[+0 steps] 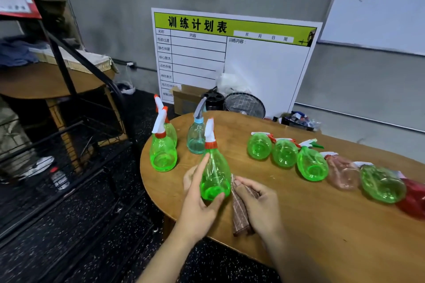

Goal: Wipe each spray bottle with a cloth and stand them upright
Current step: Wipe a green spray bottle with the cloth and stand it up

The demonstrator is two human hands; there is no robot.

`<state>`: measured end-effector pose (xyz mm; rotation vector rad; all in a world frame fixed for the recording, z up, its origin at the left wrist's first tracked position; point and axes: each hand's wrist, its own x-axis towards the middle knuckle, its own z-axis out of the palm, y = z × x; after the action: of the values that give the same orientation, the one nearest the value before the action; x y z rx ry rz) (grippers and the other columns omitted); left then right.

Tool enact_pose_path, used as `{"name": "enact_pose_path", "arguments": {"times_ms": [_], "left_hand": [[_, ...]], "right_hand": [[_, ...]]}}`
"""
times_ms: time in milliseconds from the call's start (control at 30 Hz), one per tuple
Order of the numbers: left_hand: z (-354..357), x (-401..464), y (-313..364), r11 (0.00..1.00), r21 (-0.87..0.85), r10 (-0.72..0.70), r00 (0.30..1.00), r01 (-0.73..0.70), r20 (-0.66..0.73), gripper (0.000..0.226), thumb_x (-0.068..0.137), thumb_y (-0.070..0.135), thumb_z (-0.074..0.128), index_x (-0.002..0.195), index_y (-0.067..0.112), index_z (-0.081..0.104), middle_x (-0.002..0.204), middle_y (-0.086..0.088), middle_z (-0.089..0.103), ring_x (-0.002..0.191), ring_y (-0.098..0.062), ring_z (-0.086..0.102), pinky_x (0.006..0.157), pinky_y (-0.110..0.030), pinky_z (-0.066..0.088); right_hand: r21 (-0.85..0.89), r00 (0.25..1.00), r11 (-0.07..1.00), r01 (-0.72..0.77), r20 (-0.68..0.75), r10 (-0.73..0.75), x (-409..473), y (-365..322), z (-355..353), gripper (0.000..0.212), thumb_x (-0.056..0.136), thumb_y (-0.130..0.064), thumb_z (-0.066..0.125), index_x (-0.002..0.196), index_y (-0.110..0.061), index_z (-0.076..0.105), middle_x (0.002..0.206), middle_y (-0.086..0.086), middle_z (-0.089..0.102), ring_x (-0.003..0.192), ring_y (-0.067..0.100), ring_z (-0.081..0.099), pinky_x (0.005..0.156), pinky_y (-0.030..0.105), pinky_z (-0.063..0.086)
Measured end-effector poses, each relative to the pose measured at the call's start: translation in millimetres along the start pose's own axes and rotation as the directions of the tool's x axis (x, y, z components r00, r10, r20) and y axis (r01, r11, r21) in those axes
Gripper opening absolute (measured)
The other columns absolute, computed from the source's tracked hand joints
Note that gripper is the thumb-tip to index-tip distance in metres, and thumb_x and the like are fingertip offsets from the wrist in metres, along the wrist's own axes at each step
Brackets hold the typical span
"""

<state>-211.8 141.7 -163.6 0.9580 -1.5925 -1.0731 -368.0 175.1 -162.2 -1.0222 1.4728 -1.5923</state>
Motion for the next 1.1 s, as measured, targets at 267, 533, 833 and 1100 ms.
{"name": "enact_pose_path", "arguments": {"times_ms": [267, 533, 833, 1100], "left_hand": [[-5, 34, -59, 0.971, 0.239, 0.032, 0.999, -0.026, -0.021, 0.111, 0.083, -0.013, 0.079, 0.161, 0.048, 0.029, 0.145, -0.002, 0.033, 0.128, 0.026, 0.037, 0.099, 0.006, 0.032], [-3, 75, -84, 0.947, 0.316, 0.006, 0.981, 0.056, -0.192, 0.117, 0.086, 0.001, 0.083, 0.166, 0.041, 0.008, 0.161, 0.005, 0.036, 0.151, -0.007, 0.033, 0.117, -0.005, 0.023], [-5, 98, -85, 0.934, 0.342, -0.019, 0.972, 0.101, -0.234, 0.115, 0.085, 0.001, 0.084, 0.169, 0.027, 0.01, 0.167, 0.003, 0.033, 0.15, 0.003, 0.023, 0.121, -0.015, 0.02], [17, 66, -65, 0.912, 0.409, 0.167, 0.938, -0.031, -0.303, 0.086, 0.083, 0.009, 0.085, 0.156, 0.017, 0.039, 0.14, -0.004, 0.048, 0.137, -0.021, 0.046, 0.119, -0.038, 0.036]], "right_hand": [[-0.092, 1.0, 0.996, -0.017, 0.008, 0.018, 45, 48, 23, 0.026, 0.094, -0.006, 0.074, 0.096, -0.031, 0.079, 0.094, -0.012, 0.08, 0.09, 0.006, 0.076, 0.079, 0.017, 0.056], [-0.166, 0.997, 0.985, 0.05, -0.044, -0.058, 89, 74, 49, 0.024, 0.092, -0.02, 0.079, 0.1, -0.043, 0.082, 0.106, -0.012, 0.079, 0.107, 0.007, 0.073, 0.104, 0.045, 0.055], [-0.156, 0.994, 0.983, 0.099, -0.038, -0.106, 98, 76, 58, 0.048, 0.092, -0.013, 0.078, 0.089, -0.061, 0.076, 0.103, -0.014, 0.079, 0.111, 0.008, 0.072, 0.105, 0.044, 0.055], [-0.096, 0.988, 0.989, 0.116, -0.089, -0.125, 96, 72, 17, 0.026, 0.092, -0.019, 0.079, 0.101, -0.043, 0.082, 0.109, -0.01, 0.079, 0.111, 0.007, 0.071, 0.107, 0.046, 0.053]]}}
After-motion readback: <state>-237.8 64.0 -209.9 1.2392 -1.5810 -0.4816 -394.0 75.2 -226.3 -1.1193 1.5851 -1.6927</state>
